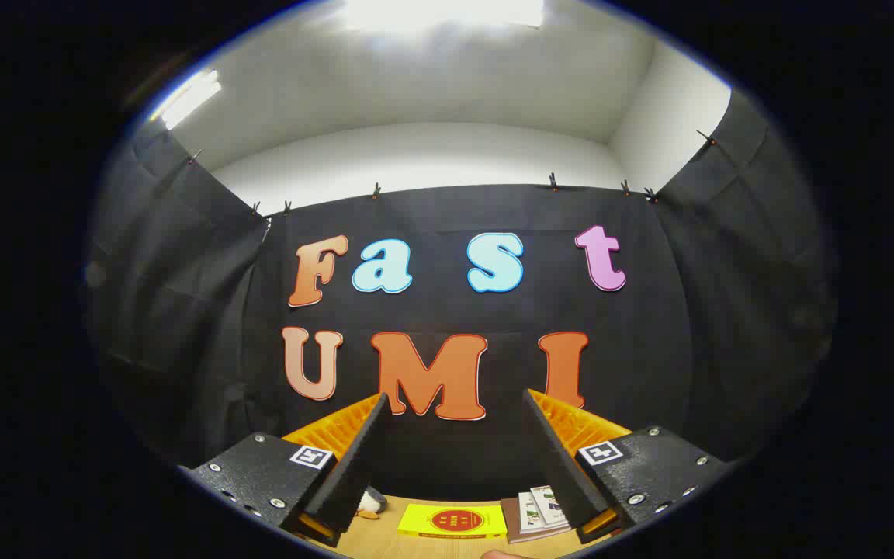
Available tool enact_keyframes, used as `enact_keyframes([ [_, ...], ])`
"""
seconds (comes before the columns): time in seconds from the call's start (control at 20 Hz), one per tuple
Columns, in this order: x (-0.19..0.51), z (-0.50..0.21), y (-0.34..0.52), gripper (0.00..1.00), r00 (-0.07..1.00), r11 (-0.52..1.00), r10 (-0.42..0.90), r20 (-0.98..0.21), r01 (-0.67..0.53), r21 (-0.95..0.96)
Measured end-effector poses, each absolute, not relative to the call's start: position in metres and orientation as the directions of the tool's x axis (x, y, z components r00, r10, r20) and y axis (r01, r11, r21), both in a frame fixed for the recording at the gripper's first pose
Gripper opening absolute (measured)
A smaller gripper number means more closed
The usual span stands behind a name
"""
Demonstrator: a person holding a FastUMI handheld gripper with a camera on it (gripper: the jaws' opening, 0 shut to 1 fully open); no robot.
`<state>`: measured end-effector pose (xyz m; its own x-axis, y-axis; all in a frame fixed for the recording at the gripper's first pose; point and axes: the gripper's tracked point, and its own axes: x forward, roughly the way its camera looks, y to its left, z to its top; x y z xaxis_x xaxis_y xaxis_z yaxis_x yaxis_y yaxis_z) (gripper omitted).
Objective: Open the storage box then place both shoes into the box .Put the left shoe in first, then the right shoe, with the right side of both shoes facing outward in a uniform manner.
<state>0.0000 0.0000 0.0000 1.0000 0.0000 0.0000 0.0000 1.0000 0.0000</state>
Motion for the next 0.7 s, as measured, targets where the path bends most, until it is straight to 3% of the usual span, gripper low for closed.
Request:
enact_keyframes([
  [0.7,-0.001,0.007,0.016,0.99,0.999,0.999,0.032,0.027,-0.031,-0.035],
])
